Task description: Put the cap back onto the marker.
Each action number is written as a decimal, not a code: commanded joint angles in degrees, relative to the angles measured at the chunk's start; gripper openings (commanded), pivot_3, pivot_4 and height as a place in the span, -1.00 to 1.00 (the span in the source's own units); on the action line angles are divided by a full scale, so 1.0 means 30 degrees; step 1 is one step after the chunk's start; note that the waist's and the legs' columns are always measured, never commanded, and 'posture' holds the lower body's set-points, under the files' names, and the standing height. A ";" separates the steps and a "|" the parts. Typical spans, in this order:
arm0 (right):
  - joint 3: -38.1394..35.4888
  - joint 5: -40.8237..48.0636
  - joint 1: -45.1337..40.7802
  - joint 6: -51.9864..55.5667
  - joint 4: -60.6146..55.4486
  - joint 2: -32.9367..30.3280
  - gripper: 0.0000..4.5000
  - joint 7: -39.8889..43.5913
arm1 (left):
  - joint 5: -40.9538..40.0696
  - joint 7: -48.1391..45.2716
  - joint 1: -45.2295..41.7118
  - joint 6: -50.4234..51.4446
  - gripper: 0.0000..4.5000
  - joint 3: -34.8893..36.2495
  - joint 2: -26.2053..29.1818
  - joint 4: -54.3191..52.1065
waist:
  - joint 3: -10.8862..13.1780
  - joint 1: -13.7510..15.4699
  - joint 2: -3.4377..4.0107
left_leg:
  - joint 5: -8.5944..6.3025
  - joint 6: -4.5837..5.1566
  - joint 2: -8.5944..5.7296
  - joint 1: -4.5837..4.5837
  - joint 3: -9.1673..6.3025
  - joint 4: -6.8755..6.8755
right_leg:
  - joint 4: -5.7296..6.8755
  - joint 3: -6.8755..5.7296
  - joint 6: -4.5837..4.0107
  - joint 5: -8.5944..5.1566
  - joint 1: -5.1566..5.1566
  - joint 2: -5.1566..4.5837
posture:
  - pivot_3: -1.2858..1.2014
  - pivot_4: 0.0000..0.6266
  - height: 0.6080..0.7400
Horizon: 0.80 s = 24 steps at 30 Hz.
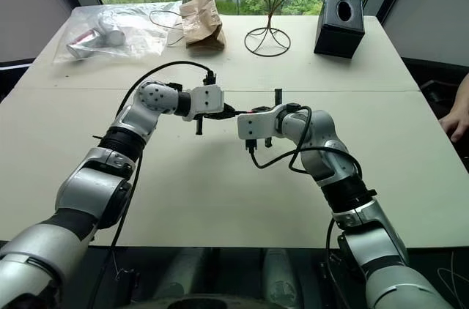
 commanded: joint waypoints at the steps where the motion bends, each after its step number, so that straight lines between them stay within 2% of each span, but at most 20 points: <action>1: 0.1285 0.2215 -0.1111 -0.0747 -0.2733 0.1870 -0.99 0.0407 | -0.0200 0.0442 -0.1100 -0.3654 -1.00 -0.1382 -0.1420 -0.0646 | 0.0000 -0.0019 0.0000 | 0.0000 0.0000 0.0000 0.0000 0.0001 0.0000 | 0.0001 -0.0001 0.0000 0.0000 0.0000 0.0000 | 0.03 -0.52 1.00; 10: 0.1318 0.2727 -0.2302 0.1287 -0.2462 0.2480 -0.99 0.1830 | 0.0605 0.2510 -0.1271 -0.7651 -1.00 -0.1625 -0.1299 0.0741 | 0.0000 -0.0010 0.0000 | 0.0000 0.0000 0.0000 0.0002 -0.0001 0.0010 | 0.0018 0.0001 0.0000 0.0002 -0.0005 0.0003 | 0.03 -0.52 1.00; 16: 0.1159 0.2955 -0.3030 0.2267 -0.2359 0.2488 -0.99 0.2488 | -0.2672 0.0311 -0.1179 -0.4477 -1.00 0.0319 -0.2137 0.1057 | 0.0000 -0.0030 0.0000 | 0.0000 0.0000 0.0000 0.0001 0.0000 0.0009 | 0.0028 -0.0002 0.0000 0.0002 -0.0009 0.0004 | 0.03 -0.52 1.00; 24: 0.1215 0.2789 -0.3097 0.2176 -0.2346 0.2018 -0.99 0.2791 | -0.3302 -0.0515 -0.1746 -0.3610 -1.00 0.1152 -0.1928 0.1441 | 0.0000 -0.0042 0.0001 | 0.0001 -0.0001 0.0000 0.0002 0.0002 0.0010 | 0.0036 -0.0003 0.0000 0.0002 -0.0012 0.0004 | 0.03 -0.52 1.00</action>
